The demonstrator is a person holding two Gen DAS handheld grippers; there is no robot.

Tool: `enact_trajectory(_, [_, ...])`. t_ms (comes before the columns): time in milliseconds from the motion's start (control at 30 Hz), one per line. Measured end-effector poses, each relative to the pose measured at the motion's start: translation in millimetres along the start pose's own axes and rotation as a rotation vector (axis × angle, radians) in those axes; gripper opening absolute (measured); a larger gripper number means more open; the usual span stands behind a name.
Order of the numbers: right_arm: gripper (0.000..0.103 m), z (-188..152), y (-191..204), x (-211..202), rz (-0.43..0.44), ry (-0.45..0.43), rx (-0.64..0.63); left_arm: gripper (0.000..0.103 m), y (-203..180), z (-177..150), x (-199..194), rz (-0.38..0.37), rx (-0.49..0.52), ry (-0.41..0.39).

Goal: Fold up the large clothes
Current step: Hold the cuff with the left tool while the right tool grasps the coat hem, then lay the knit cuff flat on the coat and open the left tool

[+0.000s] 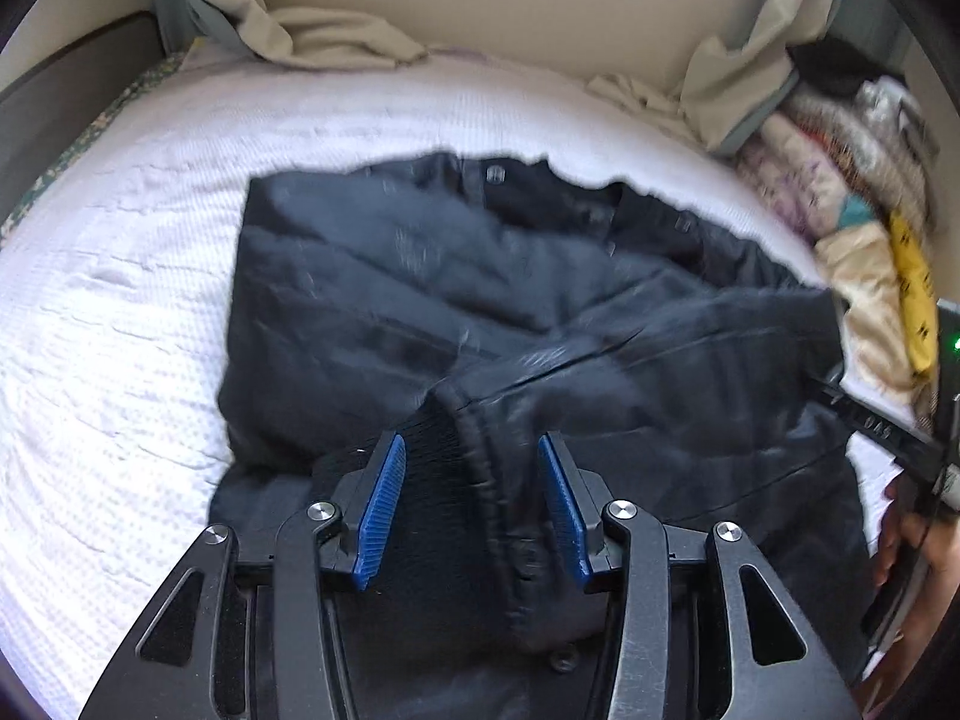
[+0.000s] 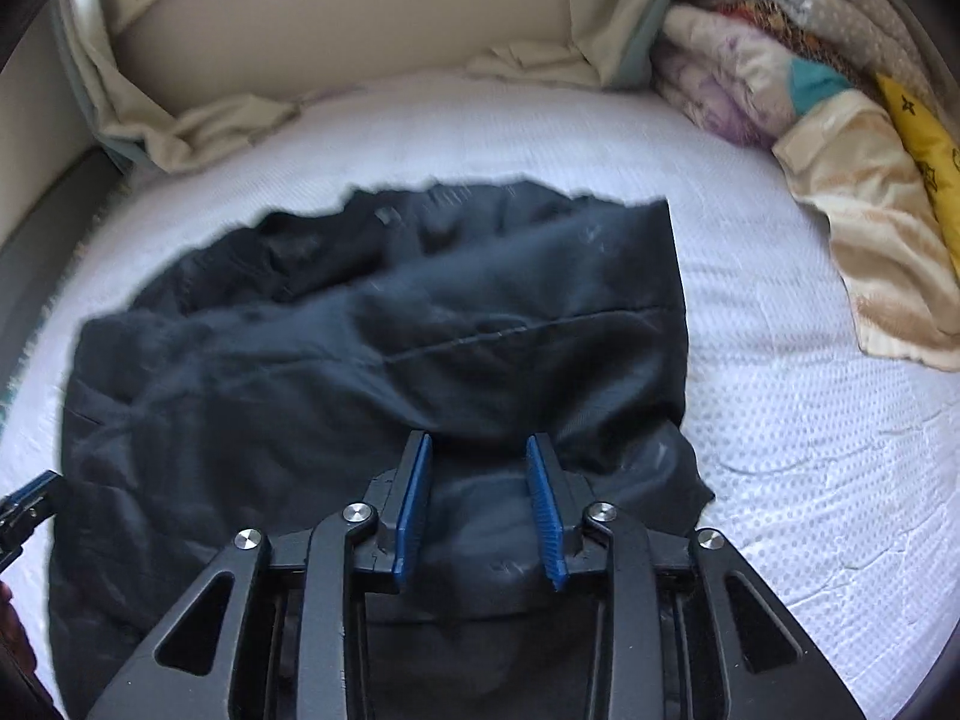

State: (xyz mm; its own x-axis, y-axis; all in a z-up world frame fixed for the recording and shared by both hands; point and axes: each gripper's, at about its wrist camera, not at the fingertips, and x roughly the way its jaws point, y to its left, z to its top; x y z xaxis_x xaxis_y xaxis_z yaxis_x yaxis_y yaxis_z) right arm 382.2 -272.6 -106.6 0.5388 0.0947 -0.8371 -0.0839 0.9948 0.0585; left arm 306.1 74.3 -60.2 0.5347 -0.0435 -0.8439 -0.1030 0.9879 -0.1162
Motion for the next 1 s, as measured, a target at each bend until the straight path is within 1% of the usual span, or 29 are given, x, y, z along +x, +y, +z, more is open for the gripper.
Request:
enact_trajectory(133, [0.025,-3,-6,12,0.005,0.014,-0.003,0.053,1,-10,23,0.017,0.026,0.046])
enact_trajectory(233, [0.024,-7,-7,24,0.005,0.021,-0.008,0.053,-3,-12,31,0.036,0.056,0.043])
enact_trajectory(333, [0.024,-12,-8,31,0.006,0.007,-0.009,0.053,-7,-15,40,0.051,0.082,0.042])
enact_trajectory(400, [0.024,-14,-5,34,-0.009,-0.010,-0.015,0.054,-8,-15,44,0.053,0.086,0.039])
enact_trajectory(533, [0.023,-21,0,39,-0.035,-0.051,-0.040,0.055,-7,-18,47,0.059,0.100,0.022])
enact_trajectory(600, [0.023,-21,-1,39,-0.031,-0.058,-0.035,0.055,-7,-19,50,0.061,0.101,0.013])
enact_trajectory(733, [0.023,-18,-3,38,-0.016,-0.046,-0.016,0.055,-8,-18,47,0.069,0.093,0.018])
enact_trajectory(800, [0.024,-13,-6,30,0.002,-0.029,0.018,0.058,-9,-18,41,0.074,0.090,0.023])
enact_trajectory(867, [0.032,-8,-8,17,0.026,-0.016,0.055,0.066,-11,-16,35,0.071,0.087,0.027])
enact_trajectory(900, [0.044,-4,-10,6,0.059,-0.025,0.086,0.070,-11,-15,30,0.070,0.086,0.026])
enact_trajectory(933, [0.051,-3,-11,-7,0.078,-0.052,0.109,0.077,-11,-15,27,0.071,0.087,0.022])
enact_trajectory(967, [0.053,-2,-10,-18,0.075,-0.076,0.115,0.081,-11,-15,24,0.078,0.088,0.015])
enact_trajectory(1000, [0.053,-1,-7,-28,0.071,-0.097,0.106,0.082,-11,-16,22,0.086,0.092,0.010])
